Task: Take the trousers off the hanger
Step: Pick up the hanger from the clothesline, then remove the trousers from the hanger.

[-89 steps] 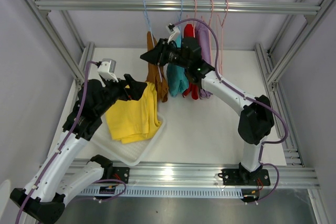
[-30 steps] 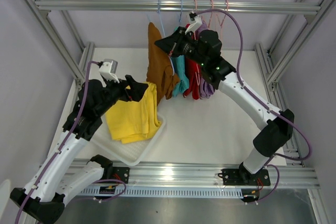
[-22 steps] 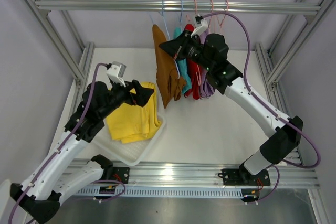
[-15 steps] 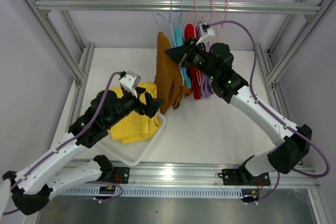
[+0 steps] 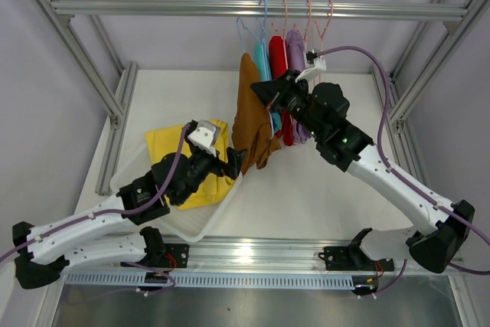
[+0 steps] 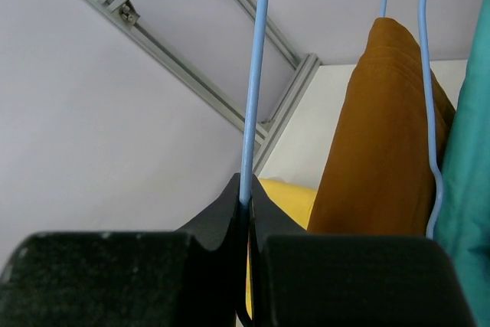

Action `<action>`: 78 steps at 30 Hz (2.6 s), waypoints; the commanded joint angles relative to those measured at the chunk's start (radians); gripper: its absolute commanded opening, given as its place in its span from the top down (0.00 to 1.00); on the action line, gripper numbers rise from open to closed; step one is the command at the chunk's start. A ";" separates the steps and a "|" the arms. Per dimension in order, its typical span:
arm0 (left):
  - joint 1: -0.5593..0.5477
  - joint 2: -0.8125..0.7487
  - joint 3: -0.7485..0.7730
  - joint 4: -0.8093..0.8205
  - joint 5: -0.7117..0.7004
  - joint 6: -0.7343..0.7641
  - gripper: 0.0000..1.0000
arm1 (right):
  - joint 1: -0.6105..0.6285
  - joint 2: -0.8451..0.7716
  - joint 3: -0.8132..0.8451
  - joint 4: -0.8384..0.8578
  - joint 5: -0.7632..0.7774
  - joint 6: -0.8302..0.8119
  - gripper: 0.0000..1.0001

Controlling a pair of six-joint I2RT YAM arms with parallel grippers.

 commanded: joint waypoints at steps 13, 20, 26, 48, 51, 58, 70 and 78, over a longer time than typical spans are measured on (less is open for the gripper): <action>-0.176 0.070 -0.098 0.467 -0.120 0.097 0.00 | 0.001 -0.091 -0.029 0.181 0.070 -0.010 1.00; -0.176 0.123 -0.059 0.482 -0.143 0.148 0.00 | 0.001 -0.098 -0.041 0.193 0.059 0.003 1.00; -0.176 0.176 -0.051 0.524 -0.152 0.157 0.00 | -0.002 -0.105 -0.043 0.193 0.057 0.000 1.00; -0.114 0.239 -0.077 0.590 -0.212 0.196 0.01 | -0.017 -0.145 -0.077 0.189 0.017 -0.005 1.00; -0.103 0.239 -0.088 0.591 -0.209 0.185 0.01 | -0.020 -0.144 -0.083 0.195 0.004 0.007 1.00; -0.094 0.296 -0.088 0.622 -0.206 0.173 0.01 | -0.019 -0.147 -0.101 0.212 -0.021 0.040 1.00; -0.096 0.409 -0.088 0.699 -0.201 0.157 0.18 | -0.019 -0.168 -0.098 0.192 -0.038 0.049 1.00; -0.094 0.373 -0.115 0.712 -0.192 0.186 0.71 | -0.020 -0.190 -0.104 0.175 -0.032 0.044 1.00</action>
